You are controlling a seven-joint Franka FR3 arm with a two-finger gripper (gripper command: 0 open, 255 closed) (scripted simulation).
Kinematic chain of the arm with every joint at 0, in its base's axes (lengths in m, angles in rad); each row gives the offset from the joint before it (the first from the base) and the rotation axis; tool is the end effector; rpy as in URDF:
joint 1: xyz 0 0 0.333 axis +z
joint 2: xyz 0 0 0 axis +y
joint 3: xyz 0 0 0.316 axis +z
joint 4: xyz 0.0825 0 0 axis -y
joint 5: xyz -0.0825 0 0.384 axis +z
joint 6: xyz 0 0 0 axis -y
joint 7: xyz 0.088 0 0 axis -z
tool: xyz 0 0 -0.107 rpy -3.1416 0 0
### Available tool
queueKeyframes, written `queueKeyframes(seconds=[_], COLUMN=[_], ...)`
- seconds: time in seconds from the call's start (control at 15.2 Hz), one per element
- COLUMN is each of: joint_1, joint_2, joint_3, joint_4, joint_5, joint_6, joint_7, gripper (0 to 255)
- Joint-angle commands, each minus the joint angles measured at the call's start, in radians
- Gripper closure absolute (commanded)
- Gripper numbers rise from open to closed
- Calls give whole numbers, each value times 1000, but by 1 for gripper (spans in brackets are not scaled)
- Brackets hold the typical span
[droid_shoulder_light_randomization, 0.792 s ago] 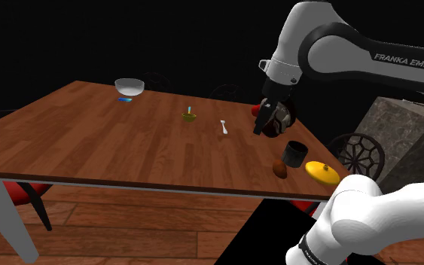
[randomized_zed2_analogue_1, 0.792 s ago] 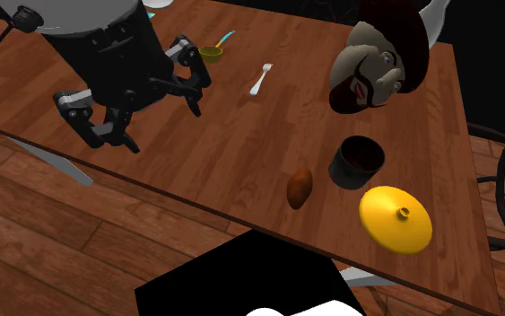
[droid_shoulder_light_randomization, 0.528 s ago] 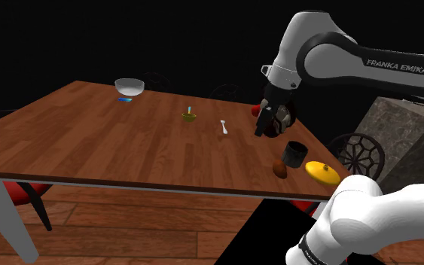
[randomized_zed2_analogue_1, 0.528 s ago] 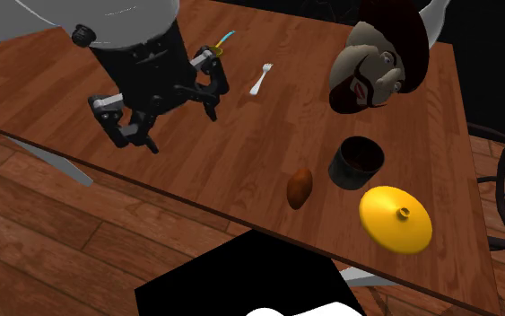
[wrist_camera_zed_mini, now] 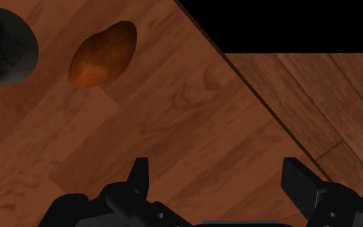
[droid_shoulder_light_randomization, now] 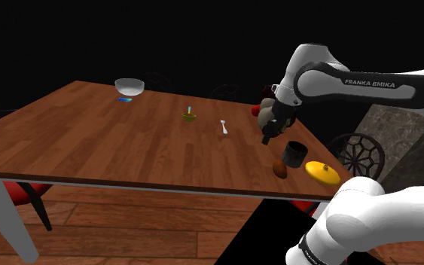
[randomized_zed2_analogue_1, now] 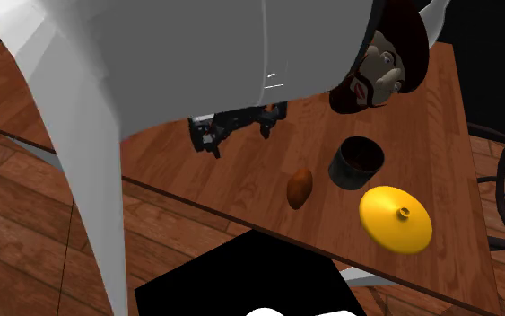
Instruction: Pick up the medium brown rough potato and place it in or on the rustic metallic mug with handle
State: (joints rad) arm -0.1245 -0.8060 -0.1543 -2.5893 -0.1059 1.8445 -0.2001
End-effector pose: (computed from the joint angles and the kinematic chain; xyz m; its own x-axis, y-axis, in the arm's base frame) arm 0.3025 -0.0999 0.5061 0.9983 -0.0089 0.0570 -0.0091 -1.0000 0.0037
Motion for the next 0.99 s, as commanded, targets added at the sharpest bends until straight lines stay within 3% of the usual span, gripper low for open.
queueKeyframes(seconds=[0.0, 0.66, 0.92], joint_1=[-29, -178, -216], joint_2=[6, 124, 188], joint_3=[-35, -243, -313], joint_4=[-39, -165, -187], joint_5=[-14, -89, -105], joint_6=[41, 261, 338], joint_7=[-5, -64, -88], gripper=[0, 0, 0])
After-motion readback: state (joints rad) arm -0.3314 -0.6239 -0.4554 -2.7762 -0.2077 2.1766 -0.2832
